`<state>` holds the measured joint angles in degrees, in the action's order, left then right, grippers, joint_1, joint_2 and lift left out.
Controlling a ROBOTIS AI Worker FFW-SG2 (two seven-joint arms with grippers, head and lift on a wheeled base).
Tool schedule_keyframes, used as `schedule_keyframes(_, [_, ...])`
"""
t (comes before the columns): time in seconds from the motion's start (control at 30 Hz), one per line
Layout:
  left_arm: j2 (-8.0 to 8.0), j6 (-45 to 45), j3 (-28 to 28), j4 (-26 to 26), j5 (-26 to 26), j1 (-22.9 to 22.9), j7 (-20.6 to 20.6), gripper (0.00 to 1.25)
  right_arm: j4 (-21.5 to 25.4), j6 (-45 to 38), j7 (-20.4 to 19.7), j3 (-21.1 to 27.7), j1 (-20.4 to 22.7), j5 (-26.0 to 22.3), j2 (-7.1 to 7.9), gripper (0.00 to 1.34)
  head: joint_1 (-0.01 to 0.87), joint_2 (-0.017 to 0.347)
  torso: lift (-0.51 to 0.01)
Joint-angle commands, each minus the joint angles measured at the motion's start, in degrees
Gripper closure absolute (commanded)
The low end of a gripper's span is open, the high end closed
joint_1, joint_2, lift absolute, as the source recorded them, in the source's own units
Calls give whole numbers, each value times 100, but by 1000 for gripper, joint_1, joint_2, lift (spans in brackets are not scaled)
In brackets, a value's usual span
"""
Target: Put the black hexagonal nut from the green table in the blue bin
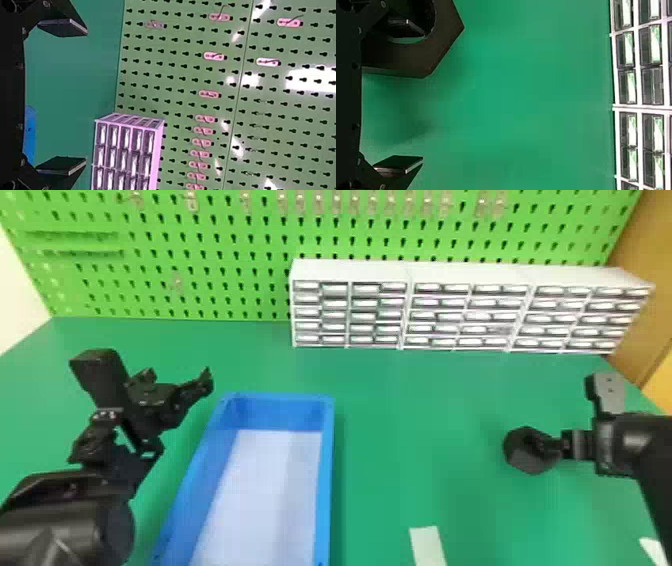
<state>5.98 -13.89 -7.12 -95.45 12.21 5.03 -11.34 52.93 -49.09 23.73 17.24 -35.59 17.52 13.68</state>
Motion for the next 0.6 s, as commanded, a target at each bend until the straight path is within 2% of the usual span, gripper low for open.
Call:
schedule_keyframes(0.0, [0, 0, 0, 0, 0, -2, 0, 136, -2, -4, 0, -1, 8, 41, -14, 168, 666, 32, -100])
schedule_keyframes(0.47, [0, 0, 17, 0, -9, -2, 0, 136, -2, 31, 0, -19, 43, 76, -32, 173, 666, 32, -100])
schedule_keyframes(0.57, [0, 0, 0, 0, -9, -2, 0, 136, -2, 31, 0, -19, 52, 93, -32, 208, 666, 32, -100])
